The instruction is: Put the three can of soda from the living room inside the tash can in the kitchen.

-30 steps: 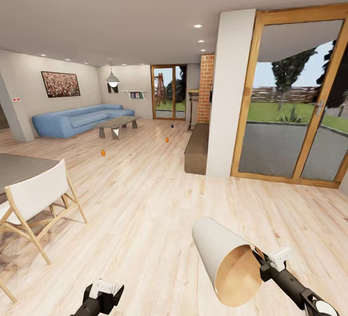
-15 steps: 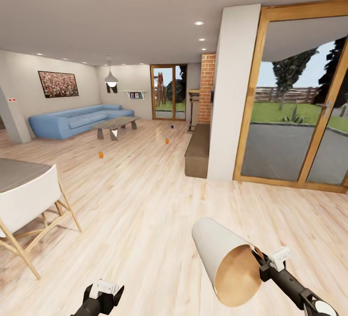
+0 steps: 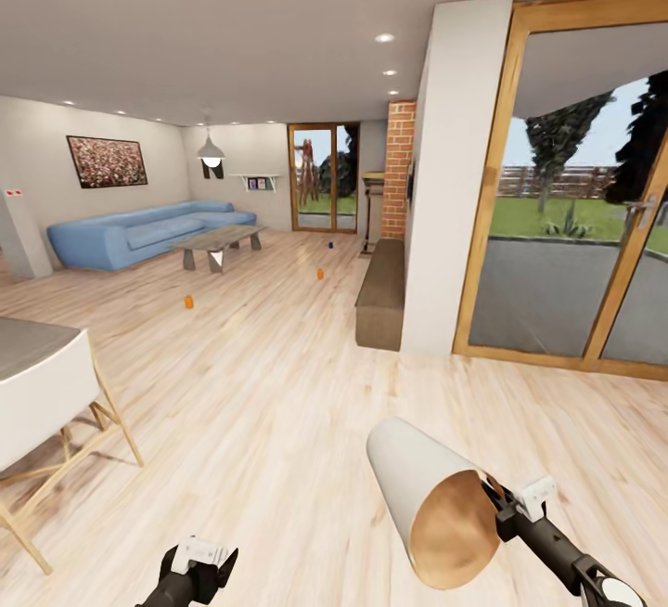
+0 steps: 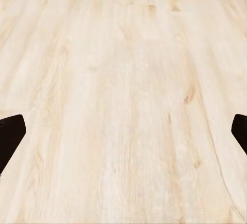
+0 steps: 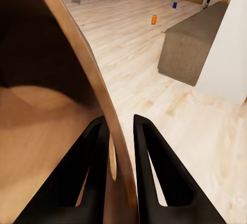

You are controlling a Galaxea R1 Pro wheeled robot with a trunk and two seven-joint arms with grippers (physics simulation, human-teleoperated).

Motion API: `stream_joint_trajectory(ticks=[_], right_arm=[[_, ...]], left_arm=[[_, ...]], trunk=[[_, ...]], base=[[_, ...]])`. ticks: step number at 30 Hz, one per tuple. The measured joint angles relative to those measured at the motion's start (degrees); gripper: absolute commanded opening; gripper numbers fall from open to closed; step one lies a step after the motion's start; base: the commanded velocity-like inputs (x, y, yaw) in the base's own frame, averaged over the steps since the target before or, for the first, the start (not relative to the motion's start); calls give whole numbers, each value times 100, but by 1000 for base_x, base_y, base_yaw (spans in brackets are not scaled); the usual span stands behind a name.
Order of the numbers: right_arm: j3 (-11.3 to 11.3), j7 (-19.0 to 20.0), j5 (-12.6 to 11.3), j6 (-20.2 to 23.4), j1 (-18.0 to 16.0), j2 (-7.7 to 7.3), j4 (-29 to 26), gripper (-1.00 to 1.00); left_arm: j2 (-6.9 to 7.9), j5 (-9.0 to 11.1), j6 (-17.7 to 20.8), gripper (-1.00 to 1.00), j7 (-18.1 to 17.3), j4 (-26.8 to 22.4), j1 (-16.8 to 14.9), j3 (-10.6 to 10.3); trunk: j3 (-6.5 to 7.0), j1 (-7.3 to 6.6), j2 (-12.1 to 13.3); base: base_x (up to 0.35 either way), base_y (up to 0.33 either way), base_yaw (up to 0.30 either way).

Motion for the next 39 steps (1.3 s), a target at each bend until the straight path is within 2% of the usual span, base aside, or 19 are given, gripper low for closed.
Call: stream_joint_trajectory(ticks=[17,20,21,23,26,29,39], right_arm=[[0,7,5,7,34,71,-4,-100],[21,6,44,216,35,134,-31,-100],[40,5,30,629,33,159,-66,-100],[90,7,178,871,38,166,-74,-100],[89,-3,20,1158,33,171,-96,-100],[118,1,87,1272,37,175,-95,-100],[109,0,50,1398,35,176,-107,-100]], left_arm=[[0,-8,-4,100,19,0,0,-9],[0,-8,-7,100,20,0,-1,-10],[0,-8,-8,100,20,0,0,-14],[0,-8,-8,100,20,0,-1,-15],[0,-8,-9,100,20,0,0,-16],[0,-8,-9,100,23,0,0,-17],[-7,-2,-21,100,31,0,0,-26]], trunk=[[-8,0,0],[-26,0,0],[-33,0,0],[-50,0,1],[-73,0,0],[-98,0,0],[-181,0,0]], base=[[296,0,0],[232,0,28],[223,0,53],[220,0,59],[215,0,66],[203,0,71],[112,0,75]])
